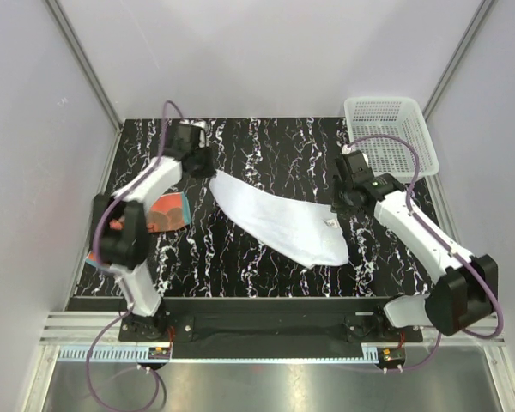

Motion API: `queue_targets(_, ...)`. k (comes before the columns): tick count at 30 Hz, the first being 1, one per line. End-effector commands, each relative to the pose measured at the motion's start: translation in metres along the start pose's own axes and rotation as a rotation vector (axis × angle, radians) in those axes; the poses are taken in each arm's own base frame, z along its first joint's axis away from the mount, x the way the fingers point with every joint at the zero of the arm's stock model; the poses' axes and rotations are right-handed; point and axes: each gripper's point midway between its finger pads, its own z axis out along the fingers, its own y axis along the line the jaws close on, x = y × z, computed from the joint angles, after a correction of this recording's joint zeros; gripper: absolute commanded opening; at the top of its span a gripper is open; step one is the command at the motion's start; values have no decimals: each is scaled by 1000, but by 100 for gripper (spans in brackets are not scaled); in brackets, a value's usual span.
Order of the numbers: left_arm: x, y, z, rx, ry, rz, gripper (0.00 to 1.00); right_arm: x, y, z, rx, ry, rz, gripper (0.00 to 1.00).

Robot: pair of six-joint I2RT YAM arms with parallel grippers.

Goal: Roll the towels
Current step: Flatten the towel

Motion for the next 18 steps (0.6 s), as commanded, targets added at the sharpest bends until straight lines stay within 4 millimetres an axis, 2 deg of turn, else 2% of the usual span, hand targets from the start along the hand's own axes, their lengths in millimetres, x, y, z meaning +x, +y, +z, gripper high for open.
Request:
queue_targets(1,-51,-33,-119,87,-290,17,0,-37,1,-55,-56,-174,44,0)
queue_targets(2,-36,-28,-131,77,-293,14,0,-39,1,-63,-73,-196,60,0)
queue_targets(3,-30,-26,-144,74,-312,-5,0,-37,0,-70,-86,-213,71,0)
queue_targets(4,-25,-27,-158,81,-334,-8,0,-39,0,-89,-127,-263,97,0)
queue_targets(5,-14,-29,-187,109,-382,-9,0,-39,0,-98,-151,-287,108,0)
queue_targets(6,-7,-32,-199,132,-397,-13,0,-33,-2,-104,-169,-300,117,0)
queue_targets(7,2,-45,-214,180,-413,13,0,-35,-4,-124,-211,-364,153,0)
queue_targets(8,17,-46,-235,203,-434,23,0,-30,-6,-128,-227,-377,168,0)
queue_targets(9,26,-50,-247,227,-443,34,0,-29,-7,-138,-248,-403,183,0)
queue_targets(10,44,-56,-255,257,-417,58,0,-26,-10,-157,-290,-451,205,0)
queue_targets(11,53,-57,-264,270,-416,63,0,-23,-12,-165,-310,-468,212,0)
queue_targets(12,62,-55,-285,301,-452,49,0,-19,-14,-172,-322,-480,220,0)
queue_targets(13,75,-54,-291,311,-429,49,0,-16,-20,-188,-348,-528,242,0)
queue_targets(14,81,-52,-301,328,-441,45,0,-13,-24,-196,-357,-549,250,0)
queue_targets(15,86,-51,-320,358,-476,33,0,-11,-27,-203,-364,-568,259,0)
queue_targets(16,96,-45,-325,351,-462,26,0,-9,-35,-215,-372,-612,276,0)
queue_targets(18,101,-39,-337,345,-474,3,0,-9,-42,-226,-365,-645,299,0)
